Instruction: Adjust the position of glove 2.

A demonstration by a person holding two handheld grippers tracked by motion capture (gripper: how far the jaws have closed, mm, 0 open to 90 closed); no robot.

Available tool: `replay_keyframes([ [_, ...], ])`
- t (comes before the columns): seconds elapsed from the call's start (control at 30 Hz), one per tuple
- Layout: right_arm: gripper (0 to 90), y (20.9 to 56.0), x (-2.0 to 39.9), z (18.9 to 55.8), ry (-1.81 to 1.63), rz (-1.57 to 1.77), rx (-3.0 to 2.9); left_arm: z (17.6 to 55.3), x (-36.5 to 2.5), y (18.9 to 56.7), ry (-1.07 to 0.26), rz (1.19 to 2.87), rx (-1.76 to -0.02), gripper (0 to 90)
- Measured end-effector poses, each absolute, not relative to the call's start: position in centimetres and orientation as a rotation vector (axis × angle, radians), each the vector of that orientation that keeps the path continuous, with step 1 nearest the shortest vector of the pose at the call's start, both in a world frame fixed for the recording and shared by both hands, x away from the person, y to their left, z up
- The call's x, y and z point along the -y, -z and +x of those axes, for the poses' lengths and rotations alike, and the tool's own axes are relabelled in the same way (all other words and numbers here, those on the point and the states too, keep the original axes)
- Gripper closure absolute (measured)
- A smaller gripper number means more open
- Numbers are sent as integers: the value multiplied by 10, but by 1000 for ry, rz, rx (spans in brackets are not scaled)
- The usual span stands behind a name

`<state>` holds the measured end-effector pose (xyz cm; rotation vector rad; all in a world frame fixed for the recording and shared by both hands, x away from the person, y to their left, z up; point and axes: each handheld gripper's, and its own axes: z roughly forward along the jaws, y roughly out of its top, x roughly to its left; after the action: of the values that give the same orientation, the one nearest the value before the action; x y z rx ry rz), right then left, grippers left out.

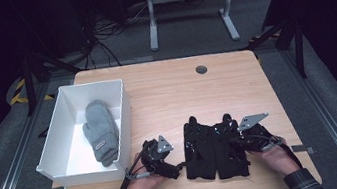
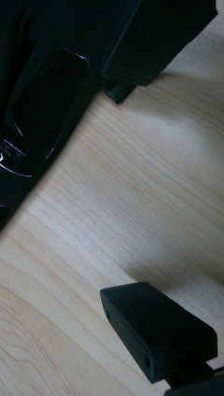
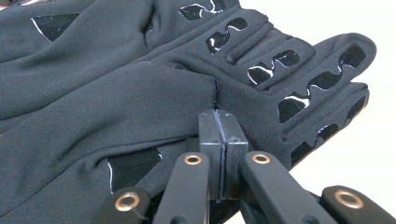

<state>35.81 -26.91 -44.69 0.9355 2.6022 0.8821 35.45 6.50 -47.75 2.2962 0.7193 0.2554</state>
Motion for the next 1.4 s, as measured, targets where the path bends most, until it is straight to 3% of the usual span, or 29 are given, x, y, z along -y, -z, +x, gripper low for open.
replay_keyframes([
  [0.43, 900, 440, 307, 336, -943, 978, -2567, 355, -63, 461, -234, 2297, -746, 54],
  [0.67, 900, 446, 308, 333, -934, 986, -2598, 373, -48, 447, -210, 2245, -778, 174],
  [1.17, 900, 450, 309, 336, -917, 973, -2618, 396, -21, 458, -141, 2294, -829, 544],
  [1.2, 900, 450, 309, 335, -916, 968, -2619, 395, -21, 457, -124, 2296, -830, 606],
  [1.27, 900, 450, 309, 335, -918, 967, -2619, 394, -20, 457, -111, 2303, -830, 632],
  [1.4, 900, 450, 309, 336, -924, 966, -2626, 393, -17, 455, -80, 2323, -822, 790],
])
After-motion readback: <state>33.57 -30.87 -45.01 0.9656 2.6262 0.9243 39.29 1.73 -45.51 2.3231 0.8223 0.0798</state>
